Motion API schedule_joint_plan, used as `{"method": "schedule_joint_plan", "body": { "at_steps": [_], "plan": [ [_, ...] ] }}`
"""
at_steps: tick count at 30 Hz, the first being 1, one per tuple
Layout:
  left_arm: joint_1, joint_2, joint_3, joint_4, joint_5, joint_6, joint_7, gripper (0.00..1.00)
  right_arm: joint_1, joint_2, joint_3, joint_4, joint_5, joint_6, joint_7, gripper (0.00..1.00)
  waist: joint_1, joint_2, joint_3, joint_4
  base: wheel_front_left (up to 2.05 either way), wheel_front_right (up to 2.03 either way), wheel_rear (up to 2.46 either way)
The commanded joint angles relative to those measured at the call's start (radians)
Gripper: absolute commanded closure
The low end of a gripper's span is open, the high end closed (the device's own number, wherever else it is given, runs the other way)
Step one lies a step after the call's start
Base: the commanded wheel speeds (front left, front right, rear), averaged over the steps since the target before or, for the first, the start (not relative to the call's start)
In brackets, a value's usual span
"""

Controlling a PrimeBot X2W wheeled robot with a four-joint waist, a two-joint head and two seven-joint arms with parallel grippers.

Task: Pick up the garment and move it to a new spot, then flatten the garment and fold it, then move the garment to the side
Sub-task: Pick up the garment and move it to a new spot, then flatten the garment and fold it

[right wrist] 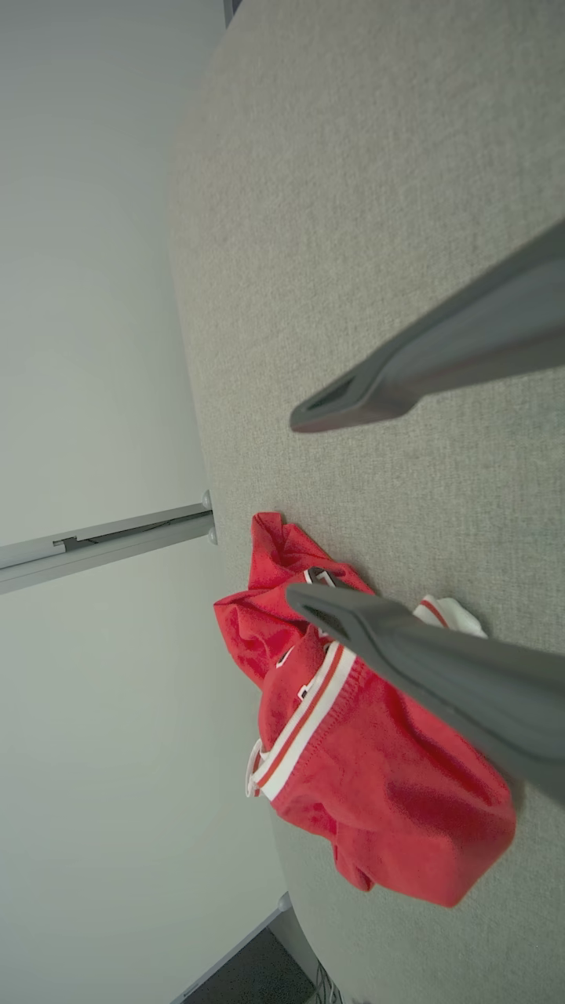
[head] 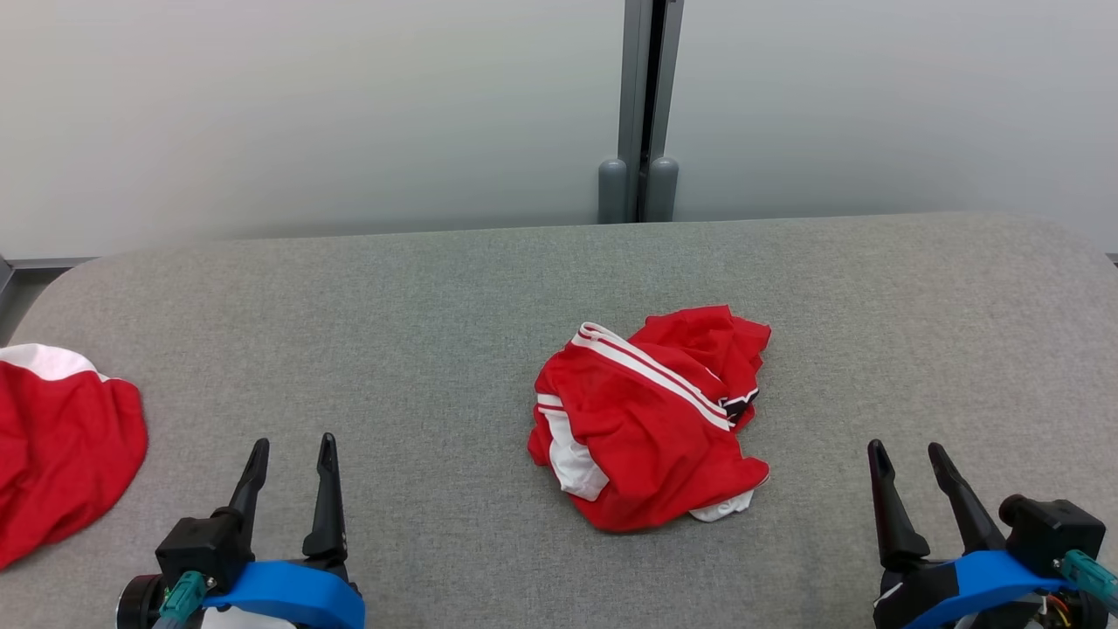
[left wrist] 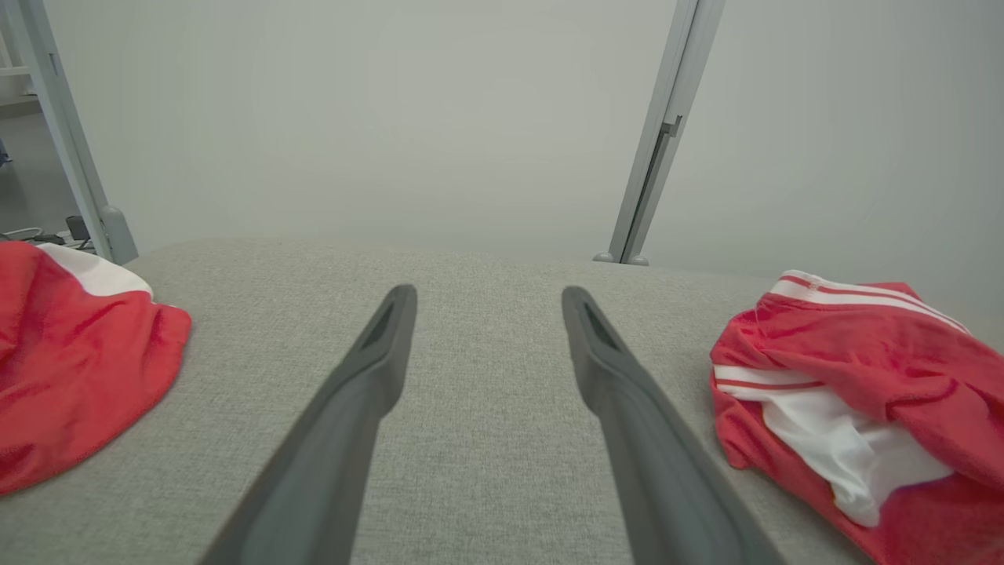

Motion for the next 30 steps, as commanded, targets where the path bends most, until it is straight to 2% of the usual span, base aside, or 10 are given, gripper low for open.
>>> {"method": "schedule_joint_plan", "body": {
  "at_steps": [1,16,21,27,30],
  "plan": [
    [-0.001,0.008,0.002,0.004,0.006,-0.002,-0.005,0.00,0.010,-0.004,-0.002,-0.002,-0.010,0.000,0.004,0.00,0.0000,0.0000,-0.001,0.000,0.00,0.00,0.00],
    [-0.026,0.010,-0.015,0.002,0.002,-0.008,-0.005,0.00,0.010,-0.004,0.012,-0.005,0.009,0.000,0.003,0.00,0.0000,0.0000,0.014,-0.005,0.00,0.00,0.00],
    [-0.032,0.012,-0.014,-0.004,0.002,-0.008,-0.005,0.00,-0.035,-0.004,0.066,-0.025,0.015,0.000,0.034,0.00,0.0000,0.0000,0.027,-0.005,0.00,0.00,0.00],
    [-0.050,0.012,-0.025,-0.011,0.009,-0.014,-0.004,0.00,-0.152,-0.004,0.157,-0.047,0.004,0.000,0.191,0.00,0.0000,0.0000,0.043,0.009,0.00,0.00,0.00],
    [-0.061,0.012,-0.037,-0.012,0.014,-0.017,-0.003,0.00,-0.232,-0.004,0.214,-0.041,0.021,0.000,0.306,0.00,0.0000,0.0000,0.054,0.022,0.00,0.00,0.00]
  ]
}}
